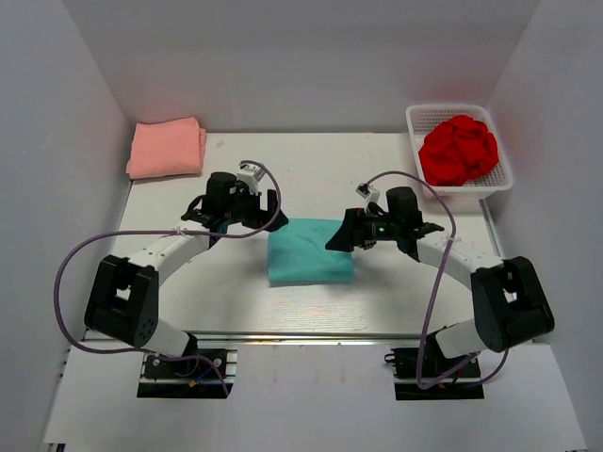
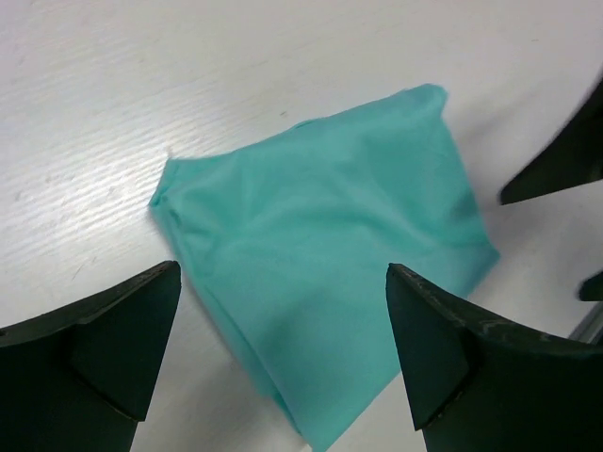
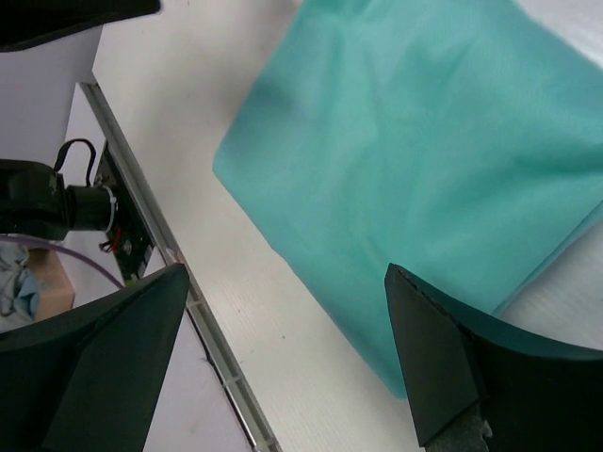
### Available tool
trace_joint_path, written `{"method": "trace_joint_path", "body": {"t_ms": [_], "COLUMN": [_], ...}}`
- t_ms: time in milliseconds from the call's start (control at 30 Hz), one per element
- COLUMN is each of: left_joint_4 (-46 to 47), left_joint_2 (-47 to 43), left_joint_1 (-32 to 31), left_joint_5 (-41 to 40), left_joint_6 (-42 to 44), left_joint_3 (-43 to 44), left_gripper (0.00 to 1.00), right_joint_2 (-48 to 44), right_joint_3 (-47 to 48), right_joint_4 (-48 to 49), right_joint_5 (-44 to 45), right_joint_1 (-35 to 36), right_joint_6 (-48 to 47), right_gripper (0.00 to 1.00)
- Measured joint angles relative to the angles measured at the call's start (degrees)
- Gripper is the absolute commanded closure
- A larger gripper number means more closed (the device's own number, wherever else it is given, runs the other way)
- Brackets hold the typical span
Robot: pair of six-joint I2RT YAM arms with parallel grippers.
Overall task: Fold and stack the t-shirts
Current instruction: Smooth out wrinkles on the folded tshirt, then put the neatly folded tshirt into the corner of the board with the left arm
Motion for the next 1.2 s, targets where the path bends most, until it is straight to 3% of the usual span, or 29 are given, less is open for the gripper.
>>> {"method": "trace_joint_path", "body": {"t_ms": [100,333,533,667,700,767,900,1200], "left_joint_4": [-3.7,-9.4,-9.5,-8.7,-8.7,-8.5,-8.3,-11.7], "left_joint_2": [0.1,5.9,9.6,12.0,13.1,14.8,16.0,17.6], "left_joint_1": [0.0,-1.2,-5.1,-7.0,-7.4,-8.2,-9.6,-10.9], "left_joint_5": [-3.5,-7.3,-8.7,-10.9,-11.6,-13.1,-16.2,-24.0], "left_joint_6": [-0.7,-2.4,-3.2,-4.4,-4.7,-5.1,-6.4,-3.5], "left_joint_3": [0.0,-1.9,-2.0,-0.2,0.8,2.4,3.3,7.9], "left_gripper": [0.0,0.11,0.2,0.39,0.48,0.55,1.0,1.0], "right_joint_2": [-3.0,-11.5,-12.5,-12.5,-12.5,-12.5,-13.1,-16.0], "right_joint_3": [-0.5,-3.6,-4.0,-4.7,-4.9,-4.9,-4.9,-6.3], "right_joint_4": [0.6,0.7,-0.1,-1.3,-1.7,-2.4,-2.7,-2.6], "right_joint_5": [3.4,14.0,18.1,19.1,19.4,19.8,20.9,25.7], "right_joint_1": [0.0,-0.2,-0.3,-0.3,-0.3,-0.3,-0.4,-0.4], "right_joint_6": [0.1,0.3,0.3,0.3,0.3,0.3,0.3,0.2], "right_gripper": [0.1,0.1,0.1,0.1,0.1,0.1,0.1,0.1]}}
